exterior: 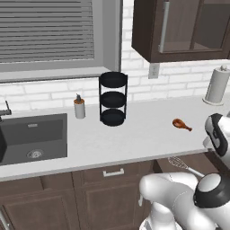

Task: Pick the whisk from the drawer and place it on the counter.

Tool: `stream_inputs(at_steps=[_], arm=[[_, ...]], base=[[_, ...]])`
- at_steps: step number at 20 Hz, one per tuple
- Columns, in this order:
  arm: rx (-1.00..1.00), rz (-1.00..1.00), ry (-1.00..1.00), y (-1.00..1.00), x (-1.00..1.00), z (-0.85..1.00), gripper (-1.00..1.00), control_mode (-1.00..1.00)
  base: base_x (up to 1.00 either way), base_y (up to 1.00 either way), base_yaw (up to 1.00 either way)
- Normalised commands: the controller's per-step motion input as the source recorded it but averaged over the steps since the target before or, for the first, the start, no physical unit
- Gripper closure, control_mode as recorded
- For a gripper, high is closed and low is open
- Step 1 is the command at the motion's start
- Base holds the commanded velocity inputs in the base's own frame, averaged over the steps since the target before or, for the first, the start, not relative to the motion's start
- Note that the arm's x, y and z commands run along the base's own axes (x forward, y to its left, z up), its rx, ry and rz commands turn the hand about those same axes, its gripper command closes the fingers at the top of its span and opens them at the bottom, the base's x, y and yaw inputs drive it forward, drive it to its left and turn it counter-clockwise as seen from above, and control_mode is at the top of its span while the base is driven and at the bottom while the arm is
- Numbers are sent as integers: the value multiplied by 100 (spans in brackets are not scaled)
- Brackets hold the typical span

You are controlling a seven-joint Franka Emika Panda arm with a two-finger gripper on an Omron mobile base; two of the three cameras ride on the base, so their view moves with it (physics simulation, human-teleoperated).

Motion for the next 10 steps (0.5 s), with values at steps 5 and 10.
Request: stream_inputs(at_steps=[5, 10], arm=[[11, 0, 0, -37, 0, -49, -100, -100], [8, 5, 1, -3, 0, -60, -100, -100]], base=[[0, 0, 0], [0, 0, 0]])
